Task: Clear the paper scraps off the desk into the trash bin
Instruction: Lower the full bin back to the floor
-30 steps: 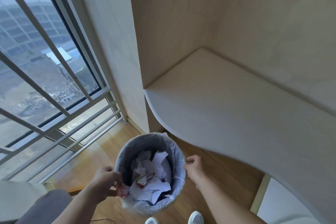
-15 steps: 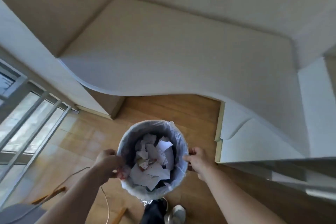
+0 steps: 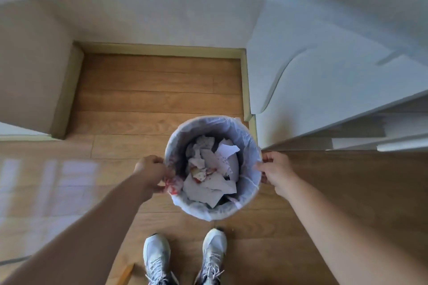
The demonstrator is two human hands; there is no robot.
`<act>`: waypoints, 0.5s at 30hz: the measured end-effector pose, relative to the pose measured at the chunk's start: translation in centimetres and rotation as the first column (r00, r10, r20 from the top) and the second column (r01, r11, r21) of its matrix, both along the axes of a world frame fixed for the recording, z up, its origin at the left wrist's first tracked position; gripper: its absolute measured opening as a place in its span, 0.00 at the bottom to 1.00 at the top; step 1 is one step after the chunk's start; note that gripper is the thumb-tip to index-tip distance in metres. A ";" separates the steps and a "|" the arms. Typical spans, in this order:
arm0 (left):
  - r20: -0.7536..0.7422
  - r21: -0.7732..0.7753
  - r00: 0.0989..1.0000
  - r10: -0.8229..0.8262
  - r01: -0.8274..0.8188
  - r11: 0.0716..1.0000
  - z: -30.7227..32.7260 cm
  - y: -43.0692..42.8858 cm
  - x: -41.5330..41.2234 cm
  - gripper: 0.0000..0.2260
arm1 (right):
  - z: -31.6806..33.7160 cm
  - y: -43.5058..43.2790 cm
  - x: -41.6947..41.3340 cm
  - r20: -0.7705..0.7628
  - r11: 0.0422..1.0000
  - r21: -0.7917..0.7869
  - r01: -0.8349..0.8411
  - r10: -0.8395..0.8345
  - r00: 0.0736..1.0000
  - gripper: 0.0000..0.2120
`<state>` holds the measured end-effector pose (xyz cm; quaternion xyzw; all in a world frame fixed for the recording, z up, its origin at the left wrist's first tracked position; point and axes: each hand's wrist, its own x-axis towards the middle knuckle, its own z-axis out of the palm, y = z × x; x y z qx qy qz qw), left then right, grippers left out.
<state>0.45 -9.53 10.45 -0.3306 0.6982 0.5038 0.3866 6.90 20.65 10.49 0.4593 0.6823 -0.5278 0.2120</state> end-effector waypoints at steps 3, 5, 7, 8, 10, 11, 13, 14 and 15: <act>-0.038 -0.025 0.999 -0.038 0.037 0.999 -5.5 2.9 -2.1 0.09 | -5.2 2.1 -0.7 -0.013 0.998 0.043 0.047 -0.047 0.999 0.07; -0.078 -0.034 0.996 -0.048 0.045 0.998 -8.8 4.7 -3.7 0.09 | -8.5 3.2 -1.1 -0.031 0.994 0.060 0.088 -0.086 0.996 0.05; -0.108 -0.036 0.992 -0.066 0.063 0.997 -11.4 6.2 -5.1 0.10 | -11.5 4.2 -1.3 -0.042 0.989 0.071 0.129 -0.126 0.991 0.06; -0.116 -0.035 0.991 -0.071 0.068 0.997 -12.5 7.0 -5.6 0.11 | -12.6 4.7 -1.4 -0.044 0.985 0.071 0.156 -0.153 0.987 0.06; -0.126 -0.031 0.989 -0.077 0.074 0.997 -14.3 8.3 -6.5 0.13 | -14.5 5.5 -1.5 -0.048 0.976 0.078 0.201 -0.198 0.979 0.07; -0.127 -0.032 0.988 -0.088 0.085 0.996 -14.9 8.8 -6.7 0.14 | -15.3 5.8 -1.5 -0.050 0.973 0.089 0.213 -0.209 0.977 0.07; -0.119 -0.029 0.986 -0.121 0.118 0.993 -15.8 9.7 -6.9 0.13 | -16.2 6.3 -1.5 -0.053 0.967 0.127 0.220 -0.215 0.975 0.07; -0.113 -0.029 0.985 -0.130 0.127 0.991 -16.5 10.1 -6.9 0.12 | -16.7 6.5 -1.4 -0.050 0.964 0.146 0.220 -0.215 0.975 0.08; -0.106 -0.030 0.985 -0.134 0.131 0.991 -17.0 10.3 -6.9 0.12 | -17.2 6.7 -1.4 -0.048 0.962 0.160 0.222 -0.217 0.975 0.08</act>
